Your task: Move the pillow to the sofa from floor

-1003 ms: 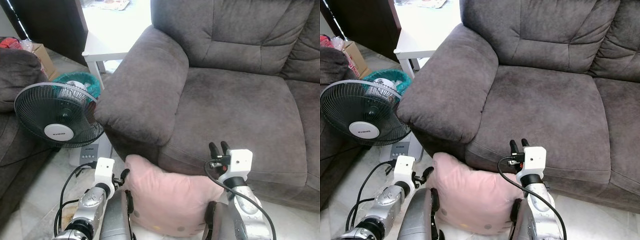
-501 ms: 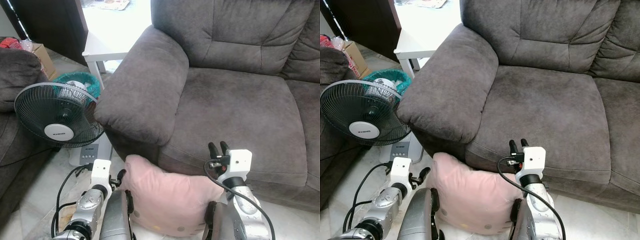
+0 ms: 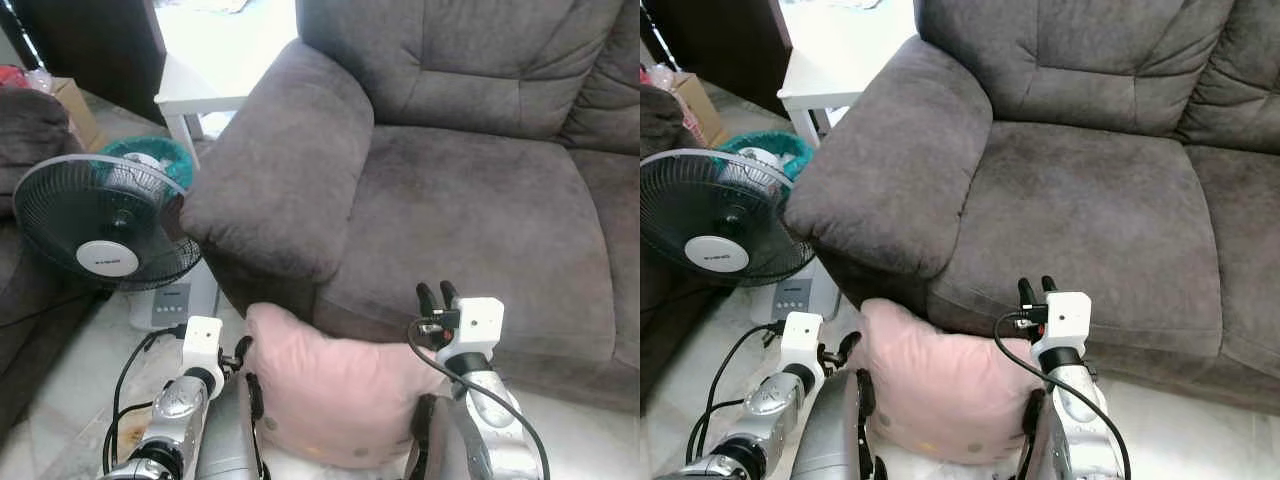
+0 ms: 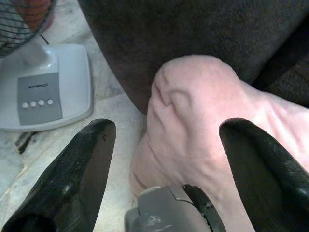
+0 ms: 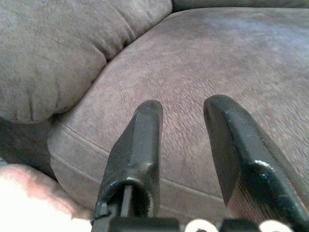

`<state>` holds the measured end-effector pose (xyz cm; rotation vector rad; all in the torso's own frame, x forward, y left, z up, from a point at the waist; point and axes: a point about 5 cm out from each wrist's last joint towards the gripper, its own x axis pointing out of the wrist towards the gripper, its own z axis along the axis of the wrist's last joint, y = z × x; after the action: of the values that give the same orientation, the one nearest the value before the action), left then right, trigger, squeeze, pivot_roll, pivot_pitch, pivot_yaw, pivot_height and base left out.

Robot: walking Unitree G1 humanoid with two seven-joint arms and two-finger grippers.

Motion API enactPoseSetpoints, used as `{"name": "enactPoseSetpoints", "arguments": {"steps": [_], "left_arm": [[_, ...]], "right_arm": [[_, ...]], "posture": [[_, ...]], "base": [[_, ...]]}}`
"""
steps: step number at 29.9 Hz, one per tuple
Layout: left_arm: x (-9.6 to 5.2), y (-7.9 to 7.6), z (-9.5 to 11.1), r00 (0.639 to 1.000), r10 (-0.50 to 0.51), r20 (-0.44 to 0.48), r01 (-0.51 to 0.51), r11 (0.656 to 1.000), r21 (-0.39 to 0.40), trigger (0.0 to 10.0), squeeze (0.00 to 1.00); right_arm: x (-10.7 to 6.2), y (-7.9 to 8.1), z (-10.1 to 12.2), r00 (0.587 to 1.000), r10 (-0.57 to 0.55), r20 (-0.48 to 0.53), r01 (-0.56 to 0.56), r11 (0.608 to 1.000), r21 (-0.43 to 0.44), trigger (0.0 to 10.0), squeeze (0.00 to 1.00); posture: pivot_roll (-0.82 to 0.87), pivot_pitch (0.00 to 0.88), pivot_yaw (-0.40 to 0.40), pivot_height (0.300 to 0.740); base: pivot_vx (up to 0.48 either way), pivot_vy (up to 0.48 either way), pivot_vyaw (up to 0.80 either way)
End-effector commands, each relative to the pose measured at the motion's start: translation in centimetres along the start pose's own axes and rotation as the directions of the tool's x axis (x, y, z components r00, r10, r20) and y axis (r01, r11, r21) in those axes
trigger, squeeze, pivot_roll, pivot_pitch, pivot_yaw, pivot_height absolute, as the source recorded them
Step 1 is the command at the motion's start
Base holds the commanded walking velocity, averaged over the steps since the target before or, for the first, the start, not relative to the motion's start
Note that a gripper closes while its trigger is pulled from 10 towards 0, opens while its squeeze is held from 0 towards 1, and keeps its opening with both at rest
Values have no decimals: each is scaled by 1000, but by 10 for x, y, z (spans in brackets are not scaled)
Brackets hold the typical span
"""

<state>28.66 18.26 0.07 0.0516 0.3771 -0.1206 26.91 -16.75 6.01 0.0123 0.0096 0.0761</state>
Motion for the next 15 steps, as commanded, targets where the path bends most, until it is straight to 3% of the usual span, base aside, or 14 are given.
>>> {"name": "enactPoseSetpoints", "arguments": {"steps": [1,8,15], "left_arm": [[-1,2,-3,1000,-3,-15,3,1000,1,10000,0],[2,5,-1,998,-14,-53,15,1000,13,10000,0],[11,11,15,997,39,-60,-40,999,-7,10000,0]], "right_arm": [[-1,-2,-1,1000,1,-8,-1,1000,-2,10000,0],[-1,-2,3,1000,10,1,-10,1000,-6,10000,0],[6,-2,27,996,60,69,-59,998,-25,10000,0]], "posture": [[82,125,-13,493],[73,134,-23,493],[46,169,-57,493]], "base": [[0,0,0],[0,0,0],[0,0,0]]}}
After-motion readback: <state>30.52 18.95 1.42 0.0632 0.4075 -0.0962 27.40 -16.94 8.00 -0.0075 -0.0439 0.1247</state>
